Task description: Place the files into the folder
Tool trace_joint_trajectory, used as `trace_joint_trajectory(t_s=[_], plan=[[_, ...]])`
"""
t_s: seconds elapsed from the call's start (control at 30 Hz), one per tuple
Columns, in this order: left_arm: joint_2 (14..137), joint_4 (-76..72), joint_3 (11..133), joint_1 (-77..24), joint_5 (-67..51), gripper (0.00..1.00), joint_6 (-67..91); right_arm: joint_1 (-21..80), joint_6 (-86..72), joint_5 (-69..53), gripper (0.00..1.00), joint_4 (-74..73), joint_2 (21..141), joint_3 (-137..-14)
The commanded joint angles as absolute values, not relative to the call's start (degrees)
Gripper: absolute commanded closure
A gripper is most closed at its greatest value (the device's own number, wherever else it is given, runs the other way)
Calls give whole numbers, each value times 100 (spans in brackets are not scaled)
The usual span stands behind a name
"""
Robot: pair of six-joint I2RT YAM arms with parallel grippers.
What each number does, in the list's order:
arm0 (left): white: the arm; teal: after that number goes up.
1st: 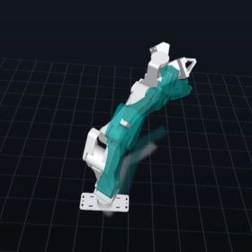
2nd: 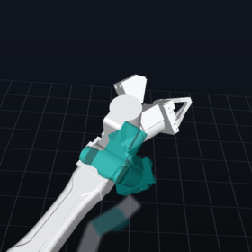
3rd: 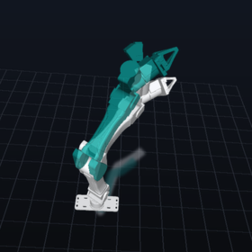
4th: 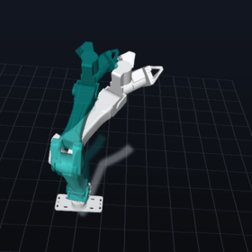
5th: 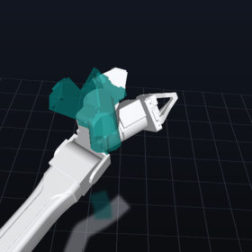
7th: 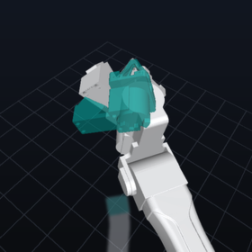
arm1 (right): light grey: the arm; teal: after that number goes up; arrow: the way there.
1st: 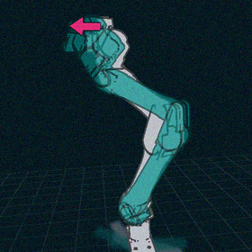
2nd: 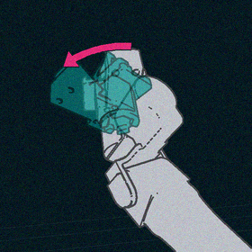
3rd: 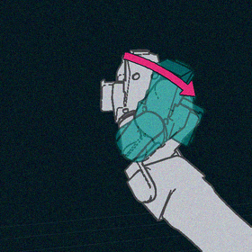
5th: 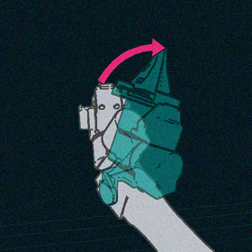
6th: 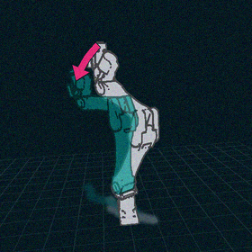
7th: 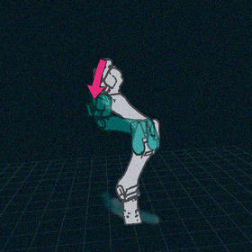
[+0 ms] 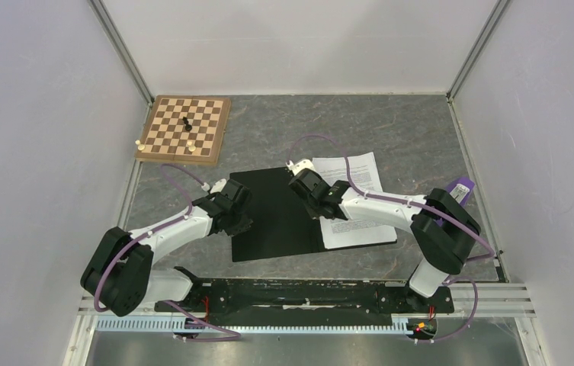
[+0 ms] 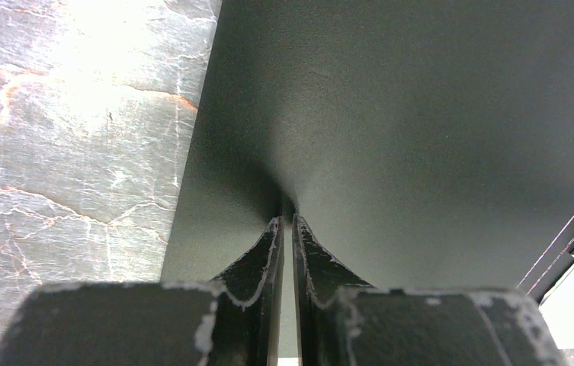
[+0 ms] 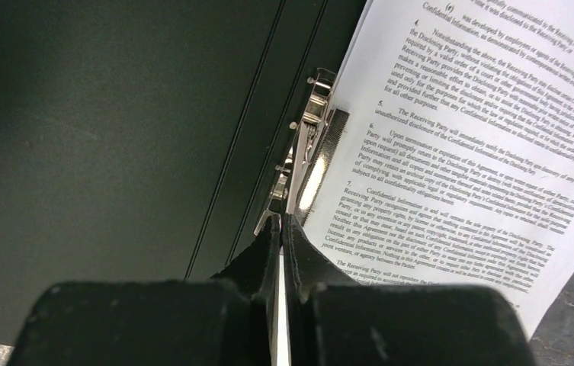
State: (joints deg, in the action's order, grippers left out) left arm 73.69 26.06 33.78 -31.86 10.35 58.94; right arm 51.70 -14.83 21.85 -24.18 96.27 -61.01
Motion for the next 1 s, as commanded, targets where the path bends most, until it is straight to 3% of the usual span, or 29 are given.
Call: trace_joint_trajectory(t_s=[0.0,0.97], plan=[[7500,2602,3346,-3139,1222,85,6191,5168,-1714,1869,100,-2453,9689,-5687],[7525,2430,3268,-3130,1085,88,6119,5050,-1941,1190,100,-1628,10407,-5158]])
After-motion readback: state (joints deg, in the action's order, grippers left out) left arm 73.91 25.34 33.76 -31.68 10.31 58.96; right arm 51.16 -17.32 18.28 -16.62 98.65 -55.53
